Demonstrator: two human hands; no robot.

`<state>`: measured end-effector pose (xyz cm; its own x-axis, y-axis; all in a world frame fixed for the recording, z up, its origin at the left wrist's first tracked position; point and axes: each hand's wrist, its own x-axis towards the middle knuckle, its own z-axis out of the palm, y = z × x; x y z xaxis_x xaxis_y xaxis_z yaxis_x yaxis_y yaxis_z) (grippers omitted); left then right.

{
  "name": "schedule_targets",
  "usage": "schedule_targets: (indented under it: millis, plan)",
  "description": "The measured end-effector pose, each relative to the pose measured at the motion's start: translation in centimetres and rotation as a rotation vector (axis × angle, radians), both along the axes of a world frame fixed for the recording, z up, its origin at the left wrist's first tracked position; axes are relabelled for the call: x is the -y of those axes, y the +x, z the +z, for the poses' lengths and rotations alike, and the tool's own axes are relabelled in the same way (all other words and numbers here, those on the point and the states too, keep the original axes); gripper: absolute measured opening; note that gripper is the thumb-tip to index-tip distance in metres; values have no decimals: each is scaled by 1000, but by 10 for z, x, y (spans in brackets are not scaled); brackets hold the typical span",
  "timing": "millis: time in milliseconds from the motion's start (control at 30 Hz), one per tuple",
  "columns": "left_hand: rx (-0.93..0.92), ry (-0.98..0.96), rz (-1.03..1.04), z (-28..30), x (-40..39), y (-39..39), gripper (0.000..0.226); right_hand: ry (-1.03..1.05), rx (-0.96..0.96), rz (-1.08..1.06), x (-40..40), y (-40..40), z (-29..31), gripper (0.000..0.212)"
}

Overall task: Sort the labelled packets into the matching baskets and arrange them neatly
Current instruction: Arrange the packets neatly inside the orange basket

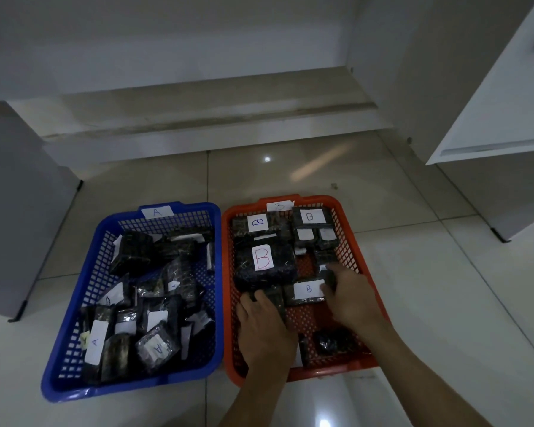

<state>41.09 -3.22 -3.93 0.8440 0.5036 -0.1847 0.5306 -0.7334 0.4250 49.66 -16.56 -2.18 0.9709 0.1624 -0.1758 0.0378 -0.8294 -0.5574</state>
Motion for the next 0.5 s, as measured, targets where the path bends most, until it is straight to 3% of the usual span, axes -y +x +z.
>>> schedule_targets:
  millis: [100, 333, 433, 500]
  plan:
    - [8, -34, -7, 0, -2, -3, 66, -110, 49, 94, -1, -7, -3, 30]
    - [-4, -74, 1, -1, -3, -1, 68, -138, -74, 236, 7, -5, -2, 63]
    - [-13, -77, -8, -1, -3, -1, 70, -259, -45, 244, 7, -12, -2, 61]
    - [-11, -81, -8, -1, -4, -1, 71, -351, -52, 231, 10, -18, 0, 47]
